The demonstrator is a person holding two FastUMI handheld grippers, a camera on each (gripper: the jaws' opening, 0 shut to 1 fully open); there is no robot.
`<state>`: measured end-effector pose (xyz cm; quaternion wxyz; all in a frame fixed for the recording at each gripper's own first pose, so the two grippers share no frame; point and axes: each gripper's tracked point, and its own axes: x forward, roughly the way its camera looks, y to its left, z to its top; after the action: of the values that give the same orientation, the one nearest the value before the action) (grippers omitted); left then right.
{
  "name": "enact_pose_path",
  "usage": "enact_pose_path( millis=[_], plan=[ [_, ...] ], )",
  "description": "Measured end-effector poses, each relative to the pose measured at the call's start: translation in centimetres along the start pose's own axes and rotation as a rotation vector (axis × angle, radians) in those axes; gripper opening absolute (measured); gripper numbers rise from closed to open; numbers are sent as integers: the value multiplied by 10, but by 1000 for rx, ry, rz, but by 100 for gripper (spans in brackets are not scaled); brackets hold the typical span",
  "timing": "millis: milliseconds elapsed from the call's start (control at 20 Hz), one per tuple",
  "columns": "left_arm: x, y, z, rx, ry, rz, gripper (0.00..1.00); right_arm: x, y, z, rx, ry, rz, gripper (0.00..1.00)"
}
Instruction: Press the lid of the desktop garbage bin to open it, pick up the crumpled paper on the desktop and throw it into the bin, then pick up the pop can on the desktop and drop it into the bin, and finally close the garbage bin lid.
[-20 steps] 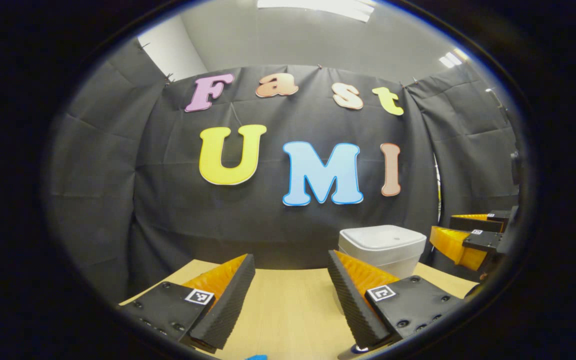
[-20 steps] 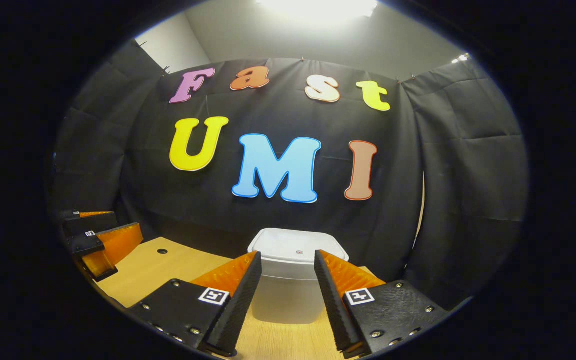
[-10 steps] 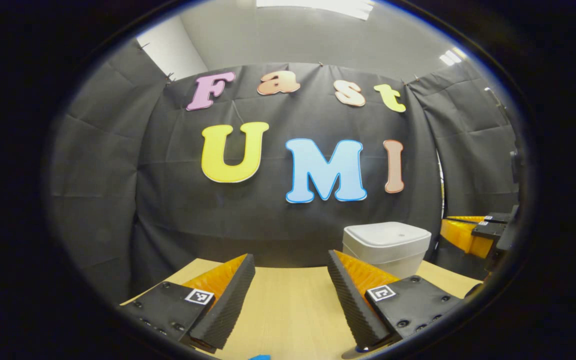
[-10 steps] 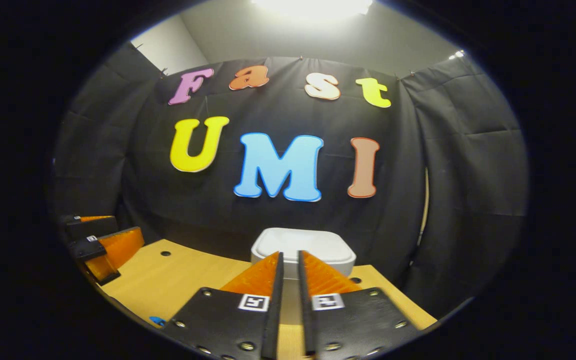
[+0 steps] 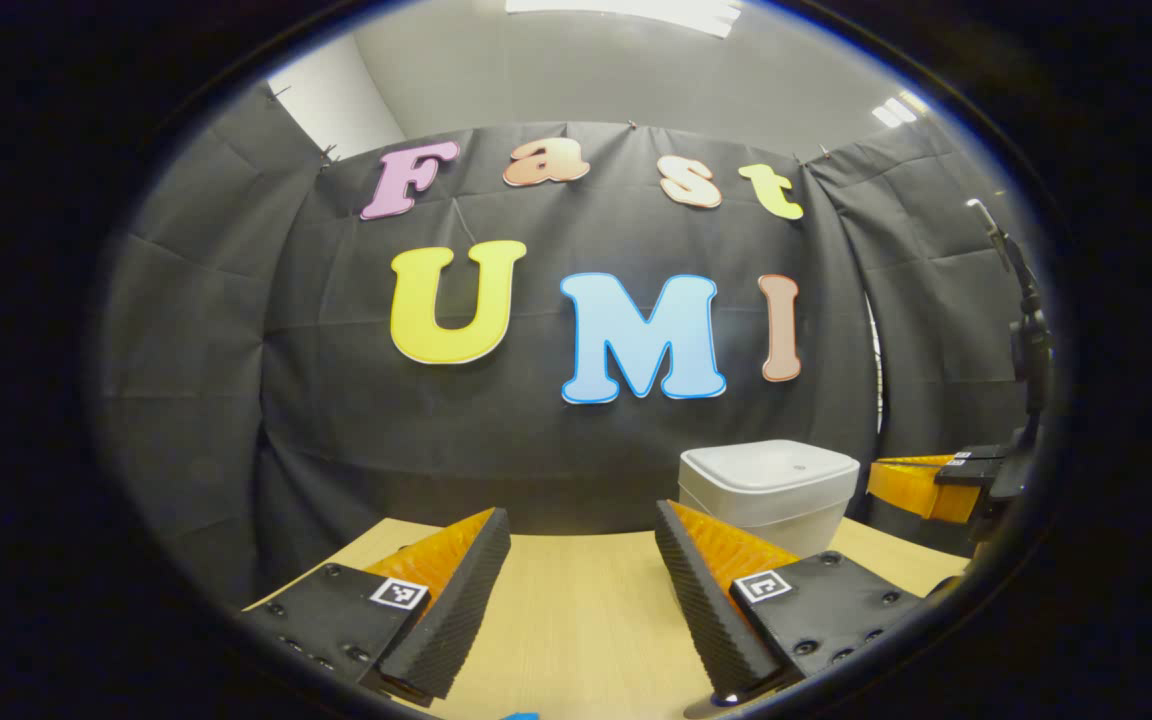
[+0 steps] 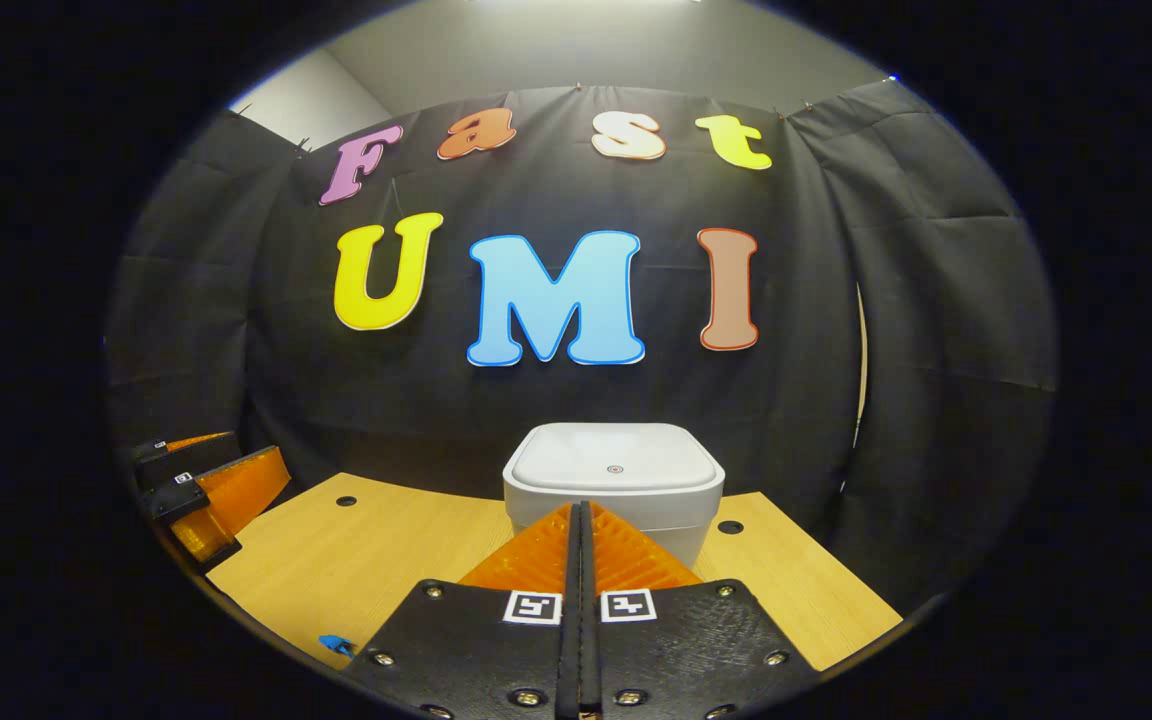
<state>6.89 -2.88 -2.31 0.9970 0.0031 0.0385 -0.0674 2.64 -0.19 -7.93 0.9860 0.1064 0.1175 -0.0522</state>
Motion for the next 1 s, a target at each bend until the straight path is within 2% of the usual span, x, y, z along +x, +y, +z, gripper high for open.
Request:
enact_pose_path(
  millis=[150, 350, 500, 600, 1000],
  plan=[
    [1, -4, 1, 16, 1, -13, 92, 9, -4, 2, -15, 11, -1, 0],
    [5, -13, 0, 8, 8, -37, 99, 26, -9, 7, -49, 8, -9, 0],
    [3, -15, -1, 3, 9, -45, 99, 43, -19, 15, -52, -10, -35, 0],
    [2, -13, 1, 5, 8, -40, 95, 54, -24, 19, -42, -19, -43, 0],
    [-5, 9, -1, 3, 5, 11, 95, 90, -29, 11, -4, 2, -63, 0]
  ],
)
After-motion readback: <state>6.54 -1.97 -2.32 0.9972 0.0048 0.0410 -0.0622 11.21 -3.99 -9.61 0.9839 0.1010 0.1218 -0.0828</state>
